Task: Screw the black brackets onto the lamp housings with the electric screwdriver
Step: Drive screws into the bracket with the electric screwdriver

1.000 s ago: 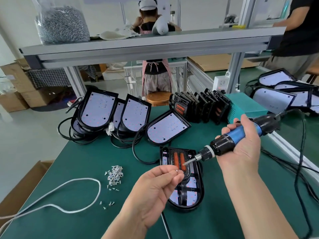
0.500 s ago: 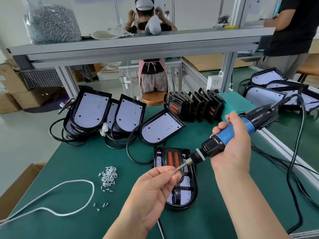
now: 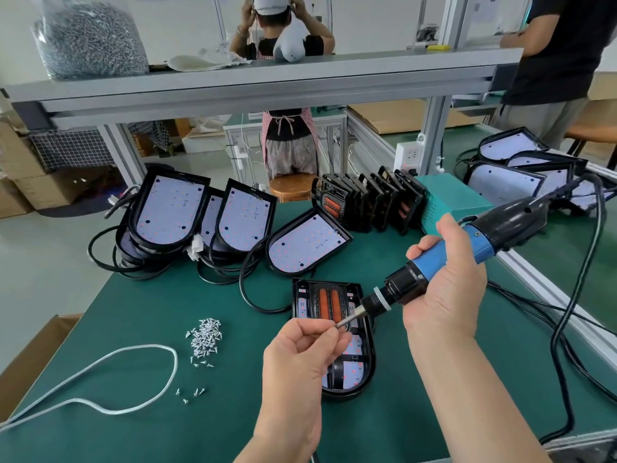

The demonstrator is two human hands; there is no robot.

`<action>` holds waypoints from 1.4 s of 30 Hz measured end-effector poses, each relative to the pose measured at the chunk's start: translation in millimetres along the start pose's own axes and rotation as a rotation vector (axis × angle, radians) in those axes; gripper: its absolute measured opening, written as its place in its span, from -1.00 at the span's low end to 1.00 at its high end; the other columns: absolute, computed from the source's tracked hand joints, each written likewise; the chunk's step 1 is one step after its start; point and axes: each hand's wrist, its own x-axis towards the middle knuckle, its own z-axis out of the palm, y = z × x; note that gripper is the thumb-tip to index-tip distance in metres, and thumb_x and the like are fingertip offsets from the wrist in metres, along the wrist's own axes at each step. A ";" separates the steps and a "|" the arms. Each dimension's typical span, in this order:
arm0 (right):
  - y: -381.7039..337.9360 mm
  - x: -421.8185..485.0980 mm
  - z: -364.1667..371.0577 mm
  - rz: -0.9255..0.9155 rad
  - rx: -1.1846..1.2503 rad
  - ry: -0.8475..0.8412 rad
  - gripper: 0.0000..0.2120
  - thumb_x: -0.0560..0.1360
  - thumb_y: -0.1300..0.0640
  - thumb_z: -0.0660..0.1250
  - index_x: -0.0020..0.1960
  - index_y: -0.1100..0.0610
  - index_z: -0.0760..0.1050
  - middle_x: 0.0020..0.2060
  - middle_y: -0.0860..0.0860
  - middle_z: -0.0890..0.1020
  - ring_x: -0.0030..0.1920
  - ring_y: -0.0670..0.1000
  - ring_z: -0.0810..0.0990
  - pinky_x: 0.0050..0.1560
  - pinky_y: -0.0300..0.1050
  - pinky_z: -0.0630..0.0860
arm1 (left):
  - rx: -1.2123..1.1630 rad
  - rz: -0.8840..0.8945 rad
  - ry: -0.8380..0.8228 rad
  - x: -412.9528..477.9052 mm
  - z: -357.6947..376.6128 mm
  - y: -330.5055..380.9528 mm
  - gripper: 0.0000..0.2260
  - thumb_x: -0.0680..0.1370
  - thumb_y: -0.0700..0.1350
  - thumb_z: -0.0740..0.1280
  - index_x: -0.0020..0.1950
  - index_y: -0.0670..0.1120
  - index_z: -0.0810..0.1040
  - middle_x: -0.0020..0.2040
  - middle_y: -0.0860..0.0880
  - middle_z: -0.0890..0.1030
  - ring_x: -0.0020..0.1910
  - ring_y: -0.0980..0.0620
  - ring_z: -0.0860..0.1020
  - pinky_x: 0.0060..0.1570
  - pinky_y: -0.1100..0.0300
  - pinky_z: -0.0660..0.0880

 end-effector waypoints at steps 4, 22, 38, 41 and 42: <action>0.8 -1.3 -0.2 -0.024 -0.051 0.035 -0.82 0.51 0.09 0.45 -0.05 0.07 0.45 -0.43 -0.06 0.52 -0.45 -0.05 0.52 -0.36 -0.27 0.51 | 0.139 0.128 0.016 -1.2 2.7 -3.1 -0.72 0.51 -0.42 0.38 -0.25 -0.07 0.68 -0.22 -0.20 0.71 -0.18 -0.11 0.72 -0.18 0.31 0.59; -3.0 13.8 -9.6 -0.051 -0.100 0.018 -0.80 0.48 0.09 0.47 -0.06 0.06 0.45 -0.42 -0.03 0.53 -0.43 -0.01 0.53 -0.33 -0.22 0.53 | 0.770 0.448 0.092 20.1 -24.9 -2.8 -0.66 0.44 0.17 0.39 0.19 0.21 0.50 0.19 0.25 0.46 0.26 0.14 0.43 0.18 0.21 0.41; 16.7 10.5 -14.8 -0.148 -0.344 -0.188 -0.86 0.42 0.12 0.46 -0.14 0.10 0.50 -0.46 -0.02 0.50 -0.48 0.01 0.48 -0.38 -0.18 0.51 | 0.904 -0.075 -0.020 65.8 -22.6 -3.7 -0.45 0.18 0.21 0.49 0.05 -0.03 0.51 -0.01 0.04 0.66 0.02 -0.02 0.62 0.15 -0.09 0.55; 19.7 7.7 -13.6 -0.152 -0.360 -0.202 -0.86 0.42 0.12 0.46 -0.15 0.10 0.50 -0.47 -0.01 0.50 -0.48 0.01 0.48 -0.37 -0.19 0.51 | 0.883 -0.070 -0.017 65.8 -23.2 -4.7 -0.45 0.17 0.20 0.50 0.04 -0.02 0.51 -0.02 0.04 0.67 0.02 -0.02 0.63 0.16 -0.09 0.54; 20.7 6.8 -13.4 -0.157 -0.367 -0.208 -0.86 0.42 0.12 0.45 -0.15 0.10 0.50 -0.47 -0.01 0.49 -0.49 0.01 0.48 -0.36 -0.19 0.51 | 0.878 -0.068 -0.018 65.6 -23.0 -4.4 -0.46 0.17 0.20 0.50 0.04 -0.02 0.51 -0.02 0.04 0.67 0.02 -0.02 0.63 0.16 -0.09 0.54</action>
